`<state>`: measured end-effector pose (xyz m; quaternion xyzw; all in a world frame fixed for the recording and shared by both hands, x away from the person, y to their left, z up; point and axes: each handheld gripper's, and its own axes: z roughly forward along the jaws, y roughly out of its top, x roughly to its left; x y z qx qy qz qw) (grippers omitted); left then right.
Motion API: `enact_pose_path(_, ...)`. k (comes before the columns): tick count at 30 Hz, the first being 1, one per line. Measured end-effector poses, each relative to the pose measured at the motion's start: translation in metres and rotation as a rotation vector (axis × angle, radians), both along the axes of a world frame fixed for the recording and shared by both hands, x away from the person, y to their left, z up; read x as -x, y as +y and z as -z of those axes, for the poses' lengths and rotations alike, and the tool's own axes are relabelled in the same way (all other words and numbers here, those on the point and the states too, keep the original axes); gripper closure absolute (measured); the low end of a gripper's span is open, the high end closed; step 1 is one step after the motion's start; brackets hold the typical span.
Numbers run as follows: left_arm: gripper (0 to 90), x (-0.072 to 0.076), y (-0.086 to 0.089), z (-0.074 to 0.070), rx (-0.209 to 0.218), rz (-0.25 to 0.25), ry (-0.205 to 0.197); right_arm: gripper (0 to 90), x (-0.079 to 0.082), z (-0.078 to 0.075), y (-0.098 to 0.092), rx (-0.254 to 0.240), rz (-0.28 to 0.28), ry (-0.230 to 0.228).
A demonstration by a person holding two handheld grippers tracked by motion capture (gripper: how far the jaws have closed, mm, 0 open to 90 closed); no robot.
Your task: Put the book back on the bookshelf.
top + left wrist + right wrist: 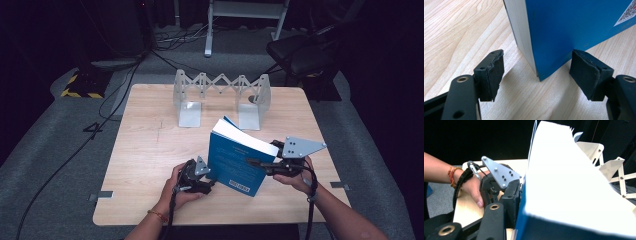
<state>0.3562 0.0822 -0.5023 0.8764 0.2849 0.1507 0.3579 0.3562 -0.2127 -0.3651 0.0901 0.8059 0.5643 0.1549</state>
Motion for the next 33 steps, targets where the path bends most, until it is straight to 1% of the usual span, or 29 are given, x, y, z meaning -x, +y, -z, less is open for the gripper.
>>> enact_pose_path(2, 28.4, 0.0, 0.0, 0.0, 0.001, 0.0, 0.003, 55.7, -0.001, -0.005, 0.0, -0.003, 0.007, 0.011)
enact_pose_path(5, 28.3, -0.001, 0.003, 0.0, 0.011, -0.006, 0.017, 56.0, -0.003, -0.008, -0.001, -0.013, 0.011, 0.019)
enact_pose_path(8, 27.5, -0.001, 0.011, 0.0, 0.022, -0.032, 0.043, 56.8, -0.002, -0.01, -0.001, -0.003, 0.011, 0.027)
enact_pose_path(9, 27.4, -0.002, 0.015, 0.001, 0.032, -0.045, 0.064, 57.1, -0.002, -0.01, 0.0, -0.001, 0.01, 0.032)
enact_pose_path(10, 26.8, -0.002, 0.019, 0.001, 0.034, -0.065, 0.07, 57.3, -0.002, -0.011, 0.001, 0.005, 0.011, 0.036)
enact_pose_path(11, 26.1, -0.002, 0.019, 0.001, 0.034, -0.065, 0.07, 57.3, -0.002, -0.011, 0.001, 0.005, 0.011, 0.036)
enact_pose_path(12, 25.9, -0.002, 0.022, 0.001, 0.035, -0.067, 0.072, 57.4, -0.003, -0.014, 0.001, 0.02, 0.013, 0.048)
enact_pose_path(13, 25.6, -0.002, 0.023, 0.001, 0.031, -0.065, 0.071, 57.4, -0.003, -0.014, 0.001, 0.024, 0.014, 0.055)
enact_pose_path(16, 21.1, 0.0, 0.026, 0.001, 0.027, -0.063, 0.073, 57.7, -0.004, -0.016, 0.002, 0.03, 0.014, 0.066)
enact_pose_path(17, 21.1, 0.001, 0.027, 0.001, 0.025, -0.058, 0.074, 58.0, -0.005, -0.017, 0.002, 0.036, 0.012, 0.074)
enact_pose_path(18, 19.7, 0.002, 0.029, 0.001, 0.025, -0.051, 0.077, 58.7, -0.005, -0.018, 0.002, 0.046, 0.011, 0.084)
enact_pose_path(19, 19.1, 0.003, 0.033, 0.001, 0.023, -0.047, 0.079, 60.1, -0.006, -0.021, 0.003, 0.055, 0.003, 0.109)
enact_pose_path(22, 19.1, 0.005, 0.037, 0.001, 0.025, -0.072, 0.079, 60.9, -0.007, -0.024, 0.005, 0.067, -0.004, 0.124)
enact_pose_path(24, 19.2, 0.008, 0.039, 0.001, 0.026, -0.078, 0.08, 61.1, -0.009, -0.025, 0.005, 0.069, -0.006, 0.133)
enact_pose_path(26, 19.1, 0.011, 0.048, 0.001, 0.025, -0.071, 0.078, 61.2, -0.012, -0.026, 0.006, 0.073, 0.005, 0.147)
enact_pose_path(27, 19.2, 0.013, 0.054, 0.001, 0.026, -0.088, 0.078, 61.3, -0.013, -0.027, 0.006, 0.075, 0.01, 0.148)
enact_pose_path(28, 19.2, 0.013, 0.054, 0.001, 0.026, -0.088, 0.078, 61.3, -0.015, -0.029, 0.007, 0.081, 0.013, 0.15)
enact_pose_path(29, 19.2, 0.014, 0.06, 0.002, 0.03, -0.101, 0.08, 61.3, -0.015, -0.029, 0.007, 0.081, 0.013, 0.15)
enact_pose_path(31, 19.2, 0.015, 0.068, 0.001, 0.027, -0.117, 0.077, 61.4, -0.019, -0.032, 0.009, 0.082, 0.022, 0.152)
enact_pose_path(33, 19.4, 0.016, 0.073, 0.001, 0.023, -0.12, 0.076, 61.4, -0.021, -0.035, 0.011, 0.089, 0.024, 0.145)
